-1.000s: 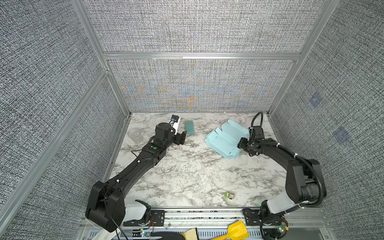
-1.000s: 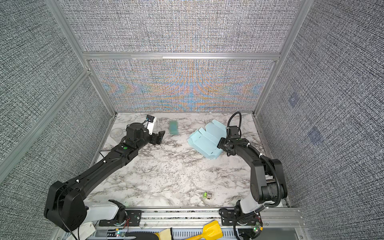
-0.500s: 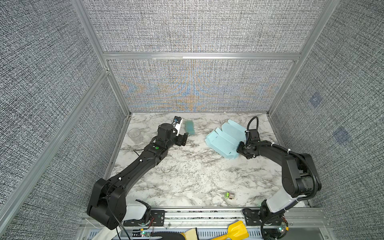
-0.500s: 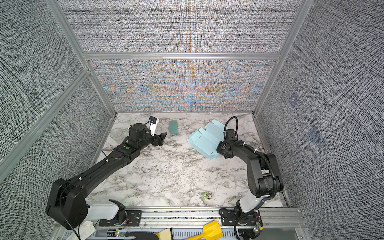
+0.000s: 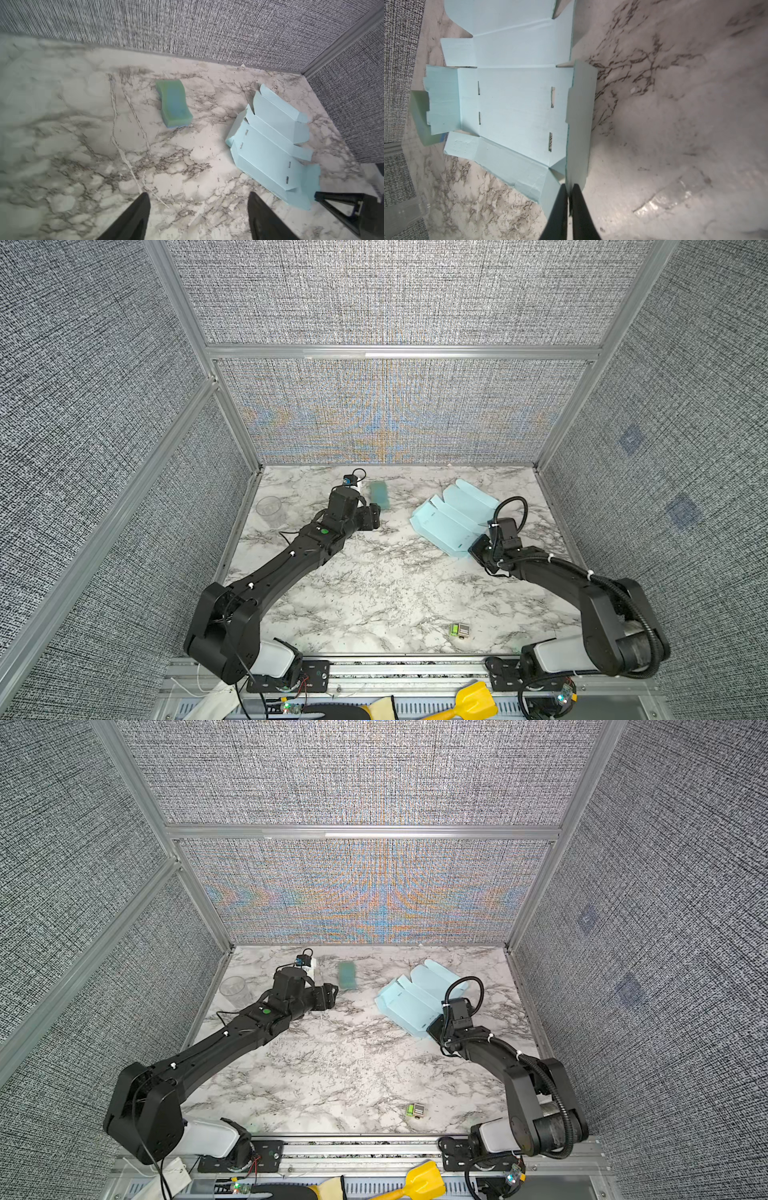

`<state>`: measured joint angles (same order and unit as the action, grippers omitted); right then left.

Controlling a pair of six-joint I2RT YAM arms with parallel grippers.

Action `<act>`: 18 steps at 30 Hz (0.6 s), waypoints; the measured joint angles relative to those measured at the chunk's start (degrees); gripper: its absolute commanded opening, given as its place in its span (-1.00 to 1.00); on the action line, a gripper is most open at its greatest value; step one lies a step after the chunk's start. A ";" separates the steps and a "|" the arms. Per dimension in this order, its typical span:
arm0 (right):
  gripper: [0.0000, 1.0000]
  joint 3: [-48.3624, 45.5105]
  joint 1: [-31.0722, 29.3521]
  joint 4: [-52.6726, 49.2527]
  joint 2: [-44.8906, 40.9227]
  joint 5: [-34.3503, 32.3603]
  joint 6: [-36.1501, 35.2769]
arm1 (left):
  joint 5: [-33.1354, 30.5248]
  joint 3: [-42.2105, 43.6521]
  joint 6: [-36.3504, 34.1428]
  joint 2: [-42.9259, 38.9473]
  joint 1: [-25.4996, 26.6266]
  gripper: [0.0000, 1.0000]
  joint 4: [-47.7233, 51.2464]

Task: Fold the paper box

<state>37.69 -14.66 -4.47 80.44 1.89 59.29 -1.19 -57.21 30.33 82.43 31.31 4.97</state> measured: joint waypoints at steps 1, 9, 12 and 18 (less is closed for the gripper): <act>-0.94 -0.50 -0.52 0.55 -0.63 -0.17 1.22 | 1.05 0.13 2.49 0.52 0.20 0.37 0.20; -1.00 -1.75 -1.77 0.35 -6.75 -3.80 5.51 | 5.79 0.57 17.57 3.06 4.09 0.23 -1.07; -1.00 -1.55 -2.45 0.37 -7.91 -4.74 6.40 | 6.14 1.16 22.23 4.39 6.23 0.21 -2.10; -1.00 -1.44 -6.67 0.44 -7.80 -6.36 9.97 | 6.12 1.25 29.81 6.88 10.10 0.20 -4.39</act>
<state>36.25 -21.32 -4.03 72.64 -4.47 69.25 4.93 -55.96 60.14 89.32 41.41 0.58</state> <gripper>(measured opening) 0.050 0.604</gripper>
